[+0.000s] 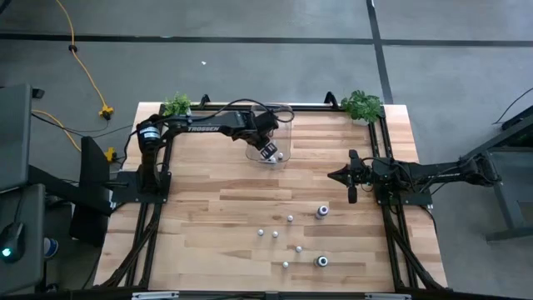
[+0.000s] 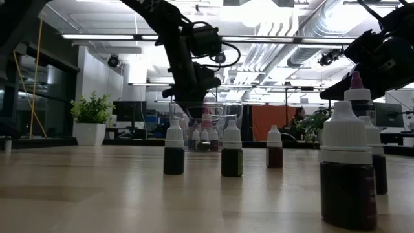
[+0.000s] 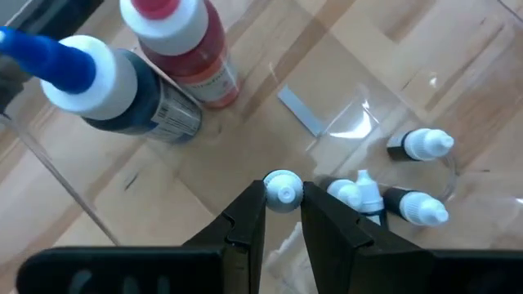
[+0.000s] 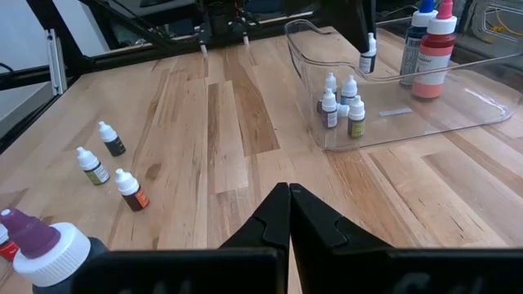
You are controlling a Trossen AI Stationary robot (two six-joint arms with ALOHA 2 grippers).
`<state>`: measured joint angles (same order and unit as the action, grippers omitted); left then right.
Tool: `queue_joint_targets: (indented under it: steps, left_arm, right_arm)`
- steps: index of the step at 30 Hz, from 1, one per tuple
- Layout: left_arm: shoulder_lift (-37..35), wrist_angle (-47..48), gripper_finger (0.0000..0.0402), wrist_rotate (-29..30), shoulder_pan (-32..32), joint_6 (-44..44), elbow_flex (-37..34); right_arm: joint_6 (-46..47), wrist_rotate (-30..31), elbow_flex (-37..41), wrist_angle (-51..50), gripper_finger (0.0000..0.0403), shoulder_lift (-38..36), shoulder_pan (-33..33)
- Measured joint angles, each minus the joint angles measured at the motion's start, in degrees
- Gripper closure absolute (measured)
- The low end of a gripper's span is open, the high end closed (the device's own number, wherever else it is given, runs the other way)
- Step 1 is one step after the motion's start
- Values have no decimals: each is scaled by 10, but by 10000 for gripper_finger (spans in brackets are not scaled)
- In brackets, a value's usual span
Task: Pick & Place food coloring
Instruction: Put the small orange food coloring into the transparent bin
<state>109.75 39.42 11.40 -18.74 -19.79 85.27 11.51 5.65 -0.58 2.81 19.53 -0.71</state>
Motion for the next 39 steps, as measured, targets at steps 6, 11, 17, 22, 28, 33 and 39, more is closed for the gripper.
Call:
queue_joint_targets:
  steps: [6,11,17,22,28,33,39]
  left_arm:
    - [9,1,332,-19,1,22,0]
    - [24,9,332,-20,4,31,-1]
    - [31,8,332,-20,4,32,0]
    - [31,7,332,-20,4,30,0]
    - [31,3,332,-34,4,30,0]
    - [31,3,332,-35,4,30,0]
    - [31,3,332,-37,4,30,0]
  right_arm:
    - [0,0,0,0,402,0,0]
    - [0,0,0,0,402,0,0]
    - [0,0,0,0,402,-1,0]
    - [0,0,0,0,402,0,0]
    - [0,0,0,0,402,0,0]
    - [0,0,0,0,402,0,0]
    - [0,0,0,0,402,0,0]
